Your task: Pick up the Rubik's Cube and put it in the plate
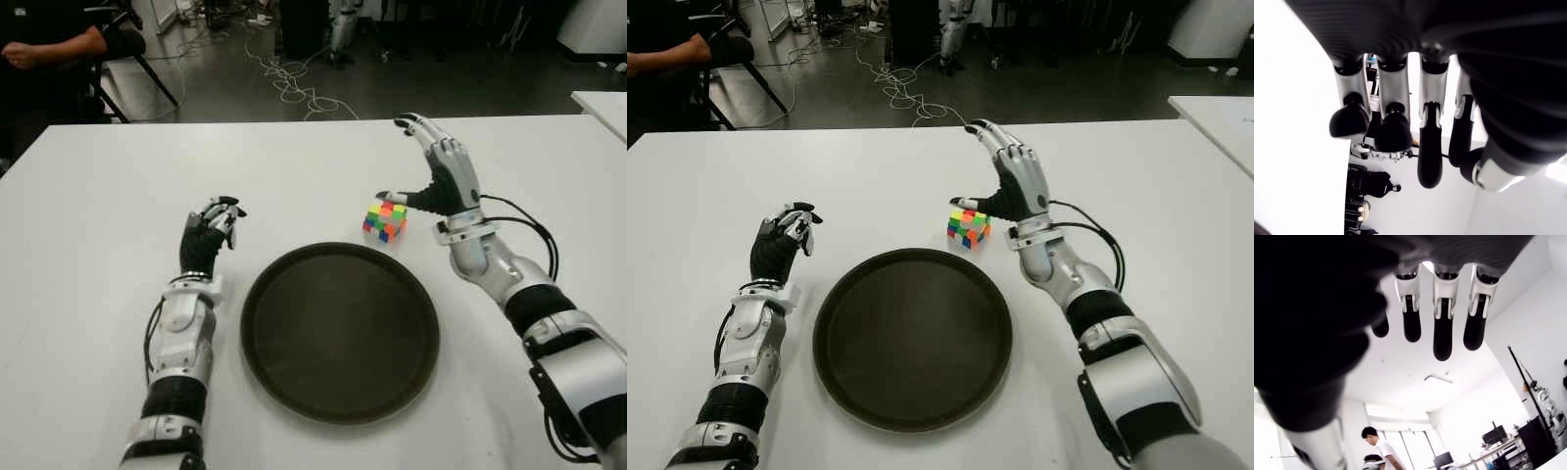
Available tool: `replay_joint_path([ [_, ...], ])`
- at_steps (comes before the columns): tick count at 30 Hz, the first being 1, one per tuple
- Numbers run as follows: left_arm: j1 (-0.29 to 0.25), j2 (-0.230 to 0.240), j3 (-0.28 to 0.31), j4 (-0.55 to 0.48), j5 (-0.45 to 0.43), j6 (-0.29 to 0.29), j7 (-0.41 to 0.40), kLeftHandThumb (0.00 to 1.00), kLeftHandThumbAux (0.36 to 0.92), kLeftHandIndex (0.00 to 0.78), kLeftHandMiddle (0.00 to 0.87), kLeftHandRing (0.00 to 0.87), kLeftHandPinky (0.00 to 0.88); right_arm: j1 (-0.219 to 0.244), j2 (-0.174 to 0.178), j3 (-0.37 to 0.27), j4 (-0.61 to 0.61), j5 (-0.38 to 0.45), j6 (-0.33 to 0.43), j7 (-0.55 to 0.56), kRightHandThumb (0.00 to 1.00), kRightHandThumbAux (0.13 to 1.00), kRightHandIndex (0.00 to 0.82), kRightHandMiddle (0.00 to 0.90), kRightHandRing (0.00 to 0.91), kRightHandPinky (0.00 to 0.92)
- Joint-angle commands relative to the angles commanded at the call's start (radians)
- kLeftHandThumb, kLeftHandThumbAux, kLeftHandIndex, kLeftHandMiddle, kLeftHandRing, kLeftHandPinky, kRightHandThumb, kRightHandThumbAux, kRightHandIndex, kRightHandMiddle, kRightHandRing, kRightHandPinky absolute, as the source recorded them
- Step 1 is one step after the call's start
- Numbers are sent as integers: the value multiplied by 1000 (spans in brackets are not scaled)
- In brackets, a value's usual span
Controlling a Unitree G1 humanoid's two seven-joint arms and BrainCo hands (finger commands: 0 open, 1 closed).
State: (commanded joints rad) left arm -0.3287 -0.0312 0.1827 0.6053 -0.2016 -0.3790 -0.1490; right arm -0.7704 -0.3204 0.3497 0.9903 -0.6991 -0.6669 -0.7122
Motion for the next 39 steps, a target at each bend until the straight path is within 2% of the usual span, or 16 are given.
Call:
replay_joint_path([
  [15,-1,2,-1,3,6,5,8,855,662,418,532,790,804,-14,-29,9,-47,-1,50,87,0,804,172,224,236,267],
  [23,0,1,-3,-2,9,7,11,856,661,419,536,797,804,-17,-39,25,-70,-16,103,134,0,787,173,226,241,266],
  [34,1,-2,0,0,-3,1,-3,855,662,417,535,798,806,-14,-83,65,-179,-20,273,448,0,779,185,234,240,218],
  [39,0,-3,1,6,-5,-7,-7,855,663,417,532,795,805,-1,-92,72,-236,-26,332,522,0,773,176,215,220,184],
])
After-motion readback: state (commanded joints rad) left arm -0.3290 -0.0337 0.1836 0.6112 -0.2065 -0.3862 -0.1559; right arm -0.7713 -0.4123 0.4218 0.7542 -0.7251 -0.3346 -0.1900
